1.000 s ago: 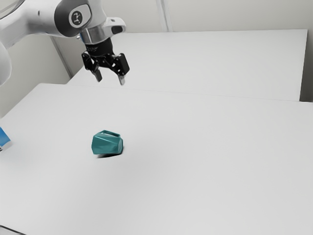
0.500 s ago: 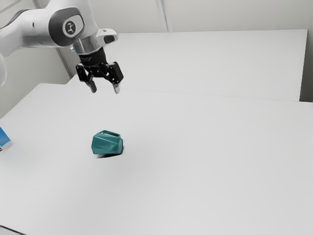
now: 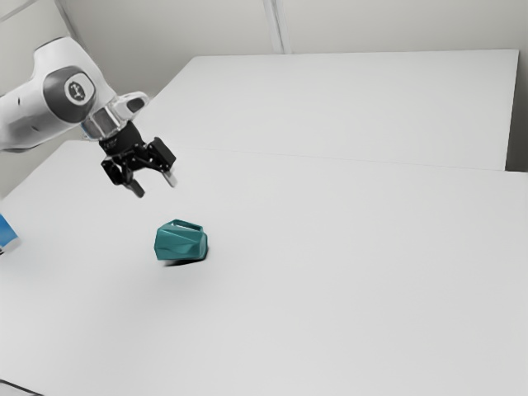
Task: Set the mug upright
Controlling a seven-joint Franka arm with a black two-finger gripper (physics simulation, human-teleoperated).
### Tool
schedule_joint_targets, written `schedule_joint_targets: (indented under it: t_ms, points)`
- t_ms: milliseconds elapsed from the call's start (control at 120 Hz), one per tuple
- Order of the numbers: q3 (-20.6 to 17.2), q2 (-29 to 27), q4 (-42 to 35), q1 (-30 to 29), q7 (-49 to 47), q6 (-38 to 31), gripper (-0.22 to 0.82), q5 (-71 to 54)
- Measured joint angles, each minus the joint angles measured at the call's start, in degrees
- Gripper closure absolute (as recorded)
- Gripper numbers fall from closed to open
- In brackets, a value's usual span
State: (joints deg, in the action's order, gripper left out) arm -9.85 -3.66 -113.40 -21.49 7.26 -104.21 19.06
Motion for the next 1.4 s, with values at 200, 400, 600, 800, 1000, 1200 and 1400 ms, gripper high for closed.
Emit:
schedule_joint_targets:
  t_ms: [200,400,600,800,1000,1200,1400]
  points:
    - [-0.01,3.55,-0.93,-6.19,8.77,-2.16,0.00,5.16]
    - [-0.04,7.39,-1.34,-10.78,16.41,-3.49,0.00,8.66]
    - [-0.09,13.29,-0.39,-10.32,22.52,-3.99,0.00,11.18]
    - [-0.08,17.87,0.32,-11.75,26.86,-3.81,0.00,13.63]
    - [-0.13,21.66,1.88,-12.66,29.97,-2.84,0.00,15.97]
    - [-0.16,24.83,4.07,-12.79,32.19,1.13,0.00,18.34]
    - [-0.17,25.60,4.23,-12.83,33.80,5.99,0.01,20.68]
